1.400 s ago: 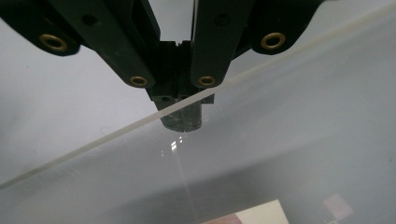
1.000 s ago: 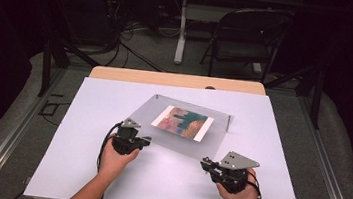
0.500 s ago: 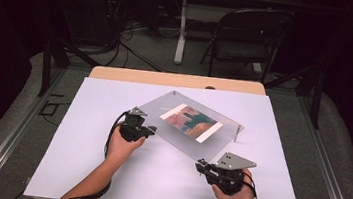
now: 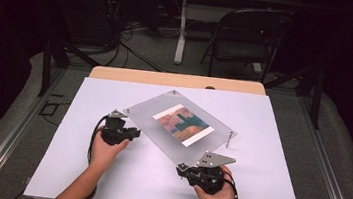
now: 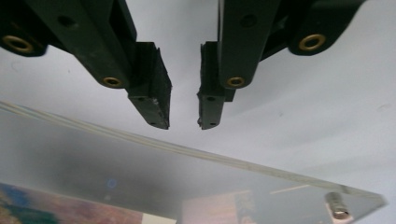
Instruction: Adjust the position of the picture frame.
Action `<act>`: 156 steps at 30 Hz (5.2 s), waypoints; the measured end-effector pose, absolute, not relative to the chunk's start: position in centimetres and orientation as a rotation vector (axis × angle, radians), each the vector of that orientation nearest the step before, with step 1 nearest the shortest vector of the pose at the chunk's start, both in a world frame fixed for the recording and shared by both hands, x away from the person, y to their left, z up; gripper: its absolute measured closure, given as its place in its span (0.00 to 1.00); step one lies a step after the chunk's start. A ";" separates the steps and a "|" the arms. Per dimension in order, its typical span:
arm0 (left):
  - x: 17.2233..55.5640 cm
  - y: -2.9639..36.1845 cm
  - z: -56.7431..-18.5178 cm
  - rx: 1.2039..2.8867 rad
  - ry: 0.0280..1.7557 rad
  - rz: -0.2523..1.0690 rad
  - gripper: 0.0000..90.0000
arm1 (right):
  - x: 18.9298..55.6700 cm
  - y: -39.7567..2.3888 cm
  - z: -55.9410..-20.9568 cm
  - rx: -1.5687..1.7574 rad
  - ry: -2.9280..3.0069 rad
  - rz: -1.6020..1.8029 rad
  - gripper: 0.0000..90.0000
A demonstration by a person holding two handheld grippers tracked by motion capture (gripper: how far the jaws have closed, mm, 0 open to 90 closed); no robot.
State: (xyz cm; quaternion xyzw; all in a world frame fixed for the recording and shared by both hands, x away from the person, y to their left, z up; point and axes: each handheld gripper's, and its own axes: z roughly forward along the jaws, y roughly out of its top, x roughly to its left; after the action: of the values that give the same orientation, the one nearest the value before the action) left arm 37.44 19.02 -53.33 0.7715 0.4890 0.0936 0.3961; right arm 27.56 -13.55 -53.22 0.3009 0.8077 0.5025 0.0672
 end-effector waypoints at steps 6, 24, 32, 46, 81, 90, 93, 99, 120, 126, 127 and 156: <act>34.6 20.2 -52.9 1.936 1.179 0.263 0.72 | 27.6 -11.7 -54.5 0.876 2.497 1.439 0.93; 29.5 17.5 -54.0 1.988 1.002 0.194 0.51 | 26.6 -12.5 -55.2 0.821 2.553 1.388 0.66; 28.1 16.1 -53.8 2.030 0.947 0.239 0.50 | 25.5 -14.3 -54.3 0.786 2.536 1.339 0.59; 26.9 14.3 -54.2 2.033 0.905 0.221 0.53 | 24.9 -19.0 -53.2 0.807 2.430 1.265 0.60; 26.2 6.8 -55.9 2.081 0.798 0.114 0.74 | 28.7 -25.0 -53.1 1.106 2.196 1.276 0.68; 26.7 6.3 -56.2 2.076 0.835 0.100 0.87 | 29.2 -25.4 -53.2 1.134 2.182 1.276 0.70; 26.8 6.2 -56.1 2.088 0.836 0.111 0.93 | 29.5 -25.5 -53.2 1.141 2.173 1.269 0.70; 26.9 6.4 -56.0 2.083 0.832 0.086 0.95 | 30.4 -25.5 -53.6 1.169 2.165 1.256 0.73; 26.7 10.1 -54.0 1.999 0.896 0.082 0.95 | 35.3 -23.5 -55.0 1.166 2.162 1.243 0.69; 26.5 11.4 -53.6 1.980 0.927 0.109 0.95 | 36.3 -21.9 -55.0 1.105 2.197 1.289 0.88; 26.5 11.6 -53.5 1.980 0.928 0.112 0.95 | 36.3 -21.8 -54.9 1.087 2.201 1.301 0.92; 30.9 16.6 -51.8 1.859 1.029 0.193 0.95 | 31.2 -20.7 -52.1 1.046 2.205 1.458 0.92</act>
State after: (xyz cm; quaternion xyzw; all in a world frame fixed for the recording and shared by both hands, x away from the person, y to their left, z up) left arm 30.86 16.57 -51.76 0.7631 0.4224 0.0791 0.4828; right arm 31.19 -20.67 -52.14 0.3638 0.7671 0.5071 0.1488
